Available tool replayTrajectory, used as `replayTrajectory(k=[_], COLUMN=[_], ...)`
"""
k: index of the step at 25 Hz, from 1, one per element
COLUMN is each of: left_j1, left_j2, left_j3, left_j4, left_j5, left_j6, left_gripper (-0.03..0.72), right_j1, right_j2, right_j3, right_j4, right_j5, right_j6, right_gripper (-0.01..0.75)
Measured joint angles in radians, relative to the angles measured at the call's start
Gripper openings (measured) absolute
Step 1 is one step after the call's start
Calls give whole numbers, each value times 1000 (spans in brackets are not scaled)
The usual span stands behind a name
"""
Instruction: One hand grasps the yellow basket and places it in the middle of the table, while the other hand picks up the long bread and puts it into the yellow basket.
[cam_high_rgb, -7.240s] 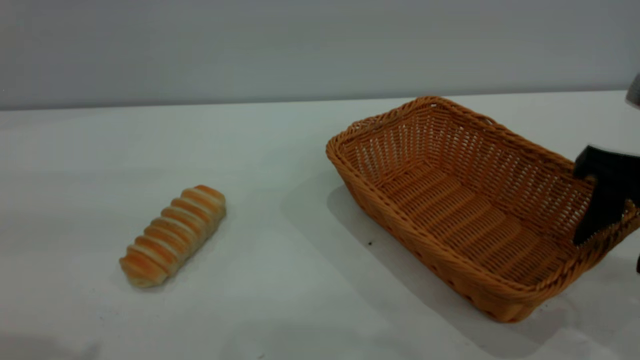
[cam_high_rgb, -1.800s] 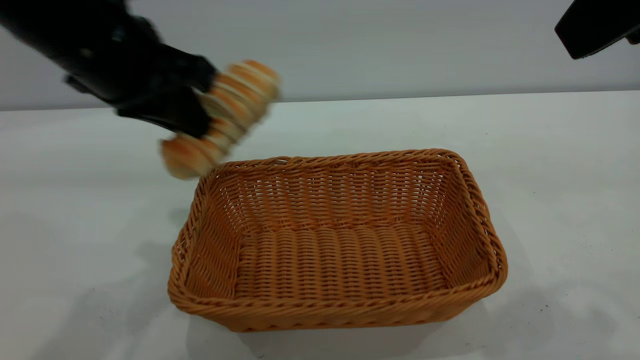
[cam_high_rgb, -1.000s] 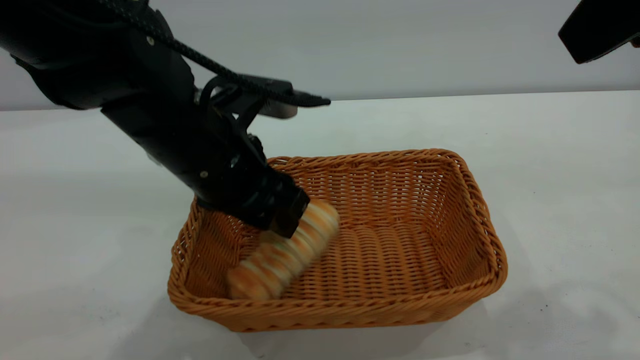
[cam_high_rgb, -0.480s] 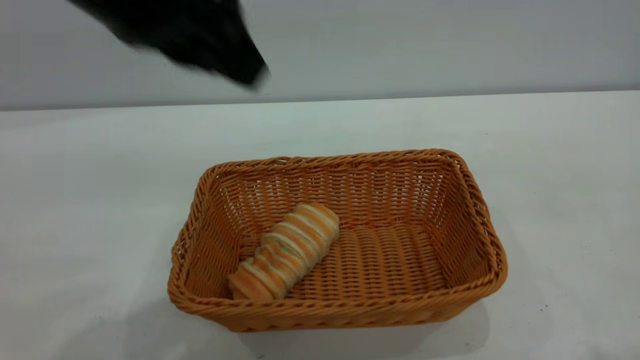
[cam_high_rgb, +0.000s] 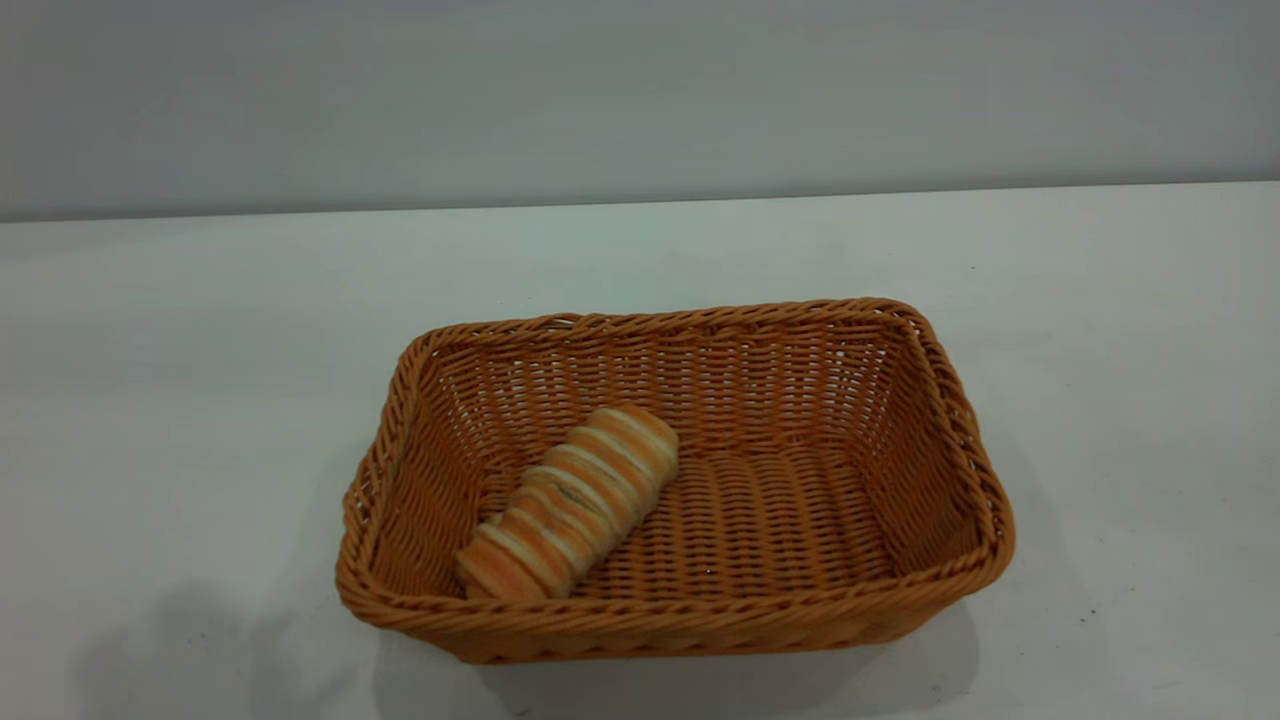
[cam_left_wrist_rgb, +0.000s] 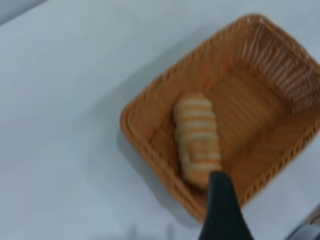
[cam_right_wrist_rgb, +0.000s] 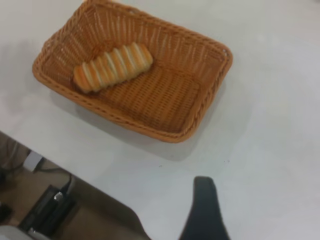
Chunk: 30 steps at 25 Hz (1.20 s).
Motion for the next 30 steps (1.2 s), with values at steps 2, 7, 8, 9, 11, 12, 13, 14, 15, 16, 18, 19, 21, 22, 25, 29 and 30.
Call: replayTrajectory(k=[2, 7, 8, 9, 11, 12, 13, 14, 15, 16, 18, 19, 21, 22, 25, 29, 30], left_j1=[2, 2, 2, 2, 2, 2, 2, 2, 2, 2, 2, 2, 2, 2, 2, 2, 2], left_j2=[-63, -242, -283, -318, -404, -446, -482, -525, -566, -600, -677, -713, -774, -803, -871, -925, -929], left_j3=[45, 151, 170, 188, 219, 234, 250, 264, 282, 298, 325, 339, 364, 372, 387, 387, 387], left_j4=[14, 59, 73, 91, 123, 144, 161, 179, 198, 216, 243, 255, 276, 288, 316, 342, 349], left_j5=[33, 114, 129, 148, 187, 206, 220, 233, 243, 252, 264, 265, 272, 278, 297, 317, 336], left_j6=[-21, -83, -98, -109, -137, -156, -174, -194, -210, -228, -263, -281, -310, -319, -347, -388, -396], left_gripper=[536, 536, 536, 536, 534, 534, 534, 534, 532, 532, 532, 532, 532, 532, 532, 531, 531], right_j1=[0, 0, 0, 0, 0, 0, 0, 0, 0, 0, 0, 0, 0, 0, 0, 0, 0], right_j2=[-28, -112, -128, -149, -195, -215, -239, -264, -284, -308, -352, -368, -400, -412, -424, -425, -425], right_j3=[7, 136, 172, 206, 260, 285, 307, 328, 344, 361, 383, 389, 390, 390, 390, 390, 390], right_j4=[-8, -14, -14, -15, -25, -37, -48, -66, -82, -100, -121, -125, -126, -126, -127, -129, -129], right_j5=[18, 17, 17, 17, 16, 16, 12, 11, 10, 10, 9, 5, -1, -3, -3, -4, -4], right_j6=[10, 21, 23, 24, 27, 32, 42, 56, 72, 85, 98, 101, 101, 105, 105, 105, 105], right_gripper=[587, 587, 587, 587, 587, 587, 587, 587, 587, 587, 587, 587, 587, 587, 587, 587, 587])
